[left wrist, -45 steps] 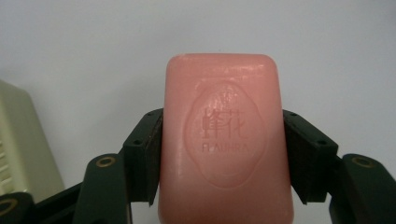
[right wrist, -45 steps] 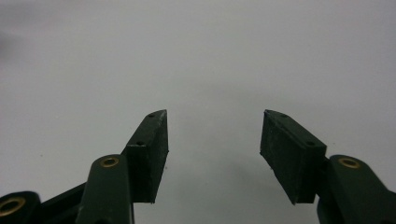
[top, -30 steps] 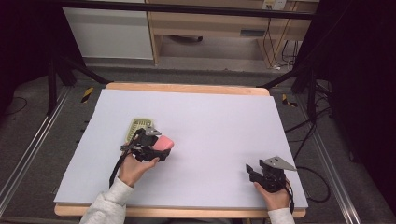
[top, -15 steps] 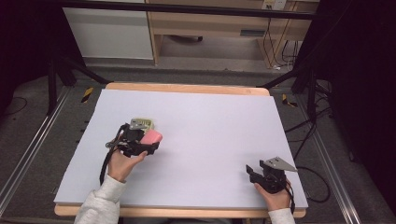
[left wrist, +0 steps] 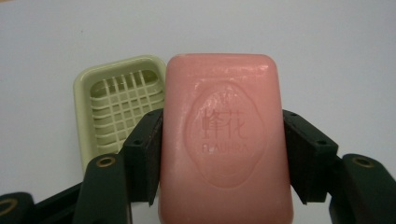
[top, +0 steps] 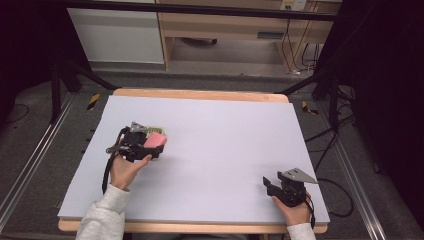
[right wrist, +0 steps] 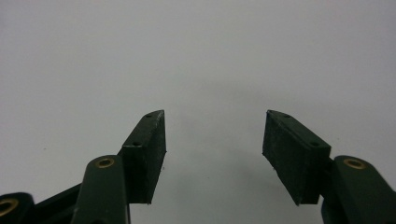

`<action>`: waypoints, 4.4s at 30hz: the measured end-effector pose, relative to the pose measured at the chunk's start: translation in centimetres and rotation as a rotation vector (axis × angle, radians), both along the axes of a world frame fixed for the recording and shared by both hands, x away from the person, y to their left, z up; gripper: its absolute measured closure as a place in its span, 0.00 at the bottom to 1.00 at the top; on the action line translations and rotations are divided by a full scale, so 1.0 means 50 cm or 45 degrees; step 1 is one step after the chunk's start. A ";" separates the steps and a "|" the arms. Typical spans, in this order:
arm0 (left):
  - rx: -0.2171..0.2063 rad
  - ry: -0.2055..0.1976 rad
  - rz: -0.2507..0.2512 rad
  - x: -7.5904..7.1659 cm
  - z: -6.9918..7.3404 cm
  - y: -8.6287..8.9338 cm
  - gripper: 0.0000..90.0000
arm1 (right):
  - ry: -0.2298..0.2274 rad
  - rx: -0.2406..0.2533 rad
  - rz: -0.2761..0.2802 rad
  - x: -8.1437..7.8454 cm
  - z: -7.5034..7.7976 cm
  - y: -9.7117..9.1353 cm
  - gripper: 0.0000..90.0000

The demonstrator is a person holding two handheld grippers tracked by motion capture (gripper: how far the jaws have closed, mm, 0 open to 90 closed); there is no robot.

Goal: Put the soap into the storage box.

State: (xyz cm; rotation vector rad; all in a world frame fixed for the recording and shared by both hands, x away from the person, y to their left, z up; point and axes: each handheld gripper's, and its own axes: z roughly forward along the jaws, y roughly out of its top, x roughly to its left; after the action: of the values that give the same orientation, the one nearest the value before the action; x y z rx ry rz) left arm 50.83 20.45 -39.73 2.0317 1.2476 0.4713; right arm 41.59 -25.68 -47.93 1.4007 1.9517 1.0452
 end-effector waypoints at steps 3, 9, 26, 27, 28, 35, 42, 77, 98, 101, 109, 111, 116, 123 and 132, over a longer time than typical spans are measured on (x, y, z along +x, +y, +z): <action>-0.005 -0.007 0.021 0.008 0.000 0.005 0.41 | 0.010 0.018 -0.002 -0.001 0.002 0.001 0.44; -0.012 -0.014 0.039 0.017 0.002 0.012 0.41 | 0.006 0.009 -0.002 0.000 0.001 0.001 0.44; -0.054 -0.044 0.099 0.049 0.015 0.038 0.41 | 0.005 0.002 -0.001 0.002 0.000 0.003 0.44; -0.051 -0.043 0.098 0.052 0.015 0.039 0.41 | 0.005 0.003 -0.001 0.002 0.000 0.003 0.44; -0.051 -0.043 0.098 0.052 0.015 0.039 0.41 | 0.005 0.002 -0.002 0.002 0.000 0.003 0.44; -0.031 -0.030 0.135 0.074 -0.001 0.046 0.41 | 0.007 0.003 0.000 0.003 0.000 0.004 0.44; -0.004 -0.014 0.153 0.092 -0.017 0.043 0.41 | 0.008 0.002 0.000 0.003 0.000 0.004 0.44; 0.038 0.043 0.193 0.117 -0.074 0.040 0.41 | 0.009 -0.004 0.000 0.003 0.000 0.004 0.45; 0.068 0.071 0.209 0.120 -0.094 0.039 0.41 | 0.006 -0.009 0.004 0.003 0.000 0.005 0.44; 0.072 0.076 0.208 0.120 -0.098 0.038 0.41 | 0.006 -0.005 0.003 0.003 0.000 0.005 0.44; 0.091 0.081 0.208 0.121 -0.105 0.033 0.41 | 0.003 -0.009 0.005 0.003 0.000 0.004 0.44; 0.094 0.081 0.209 0.121 -0.105 0.032 0.41 | 0.003 -0.009 0.005 0.003 0.000 0.004 0.44; 0.094 0.080 0.207 0.120 -0.106 0.032 0.41 | 0.003 -0.009 0.005 0.003 0.000 0.004 0.44; 0.102 0.087 0.203 0.118 -0.104 0.032 0.41 | 0.003 -0.006 0.005 0.002 0.000 0.004 0.44; 0.050 0.002 0.206 0.096 -0.063 0.051 0.32 | 0.002 -0.008 0.004 0.002 0.000 0.004 0.44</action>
State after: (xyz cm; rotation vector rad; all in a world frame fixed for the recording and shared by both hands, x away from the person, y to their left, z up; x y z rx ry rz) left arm 55.61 22.99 -42.90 1.9718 1.4210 0.5741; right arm 41.71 -25.47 -47.91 1.3962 1.9572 1.0390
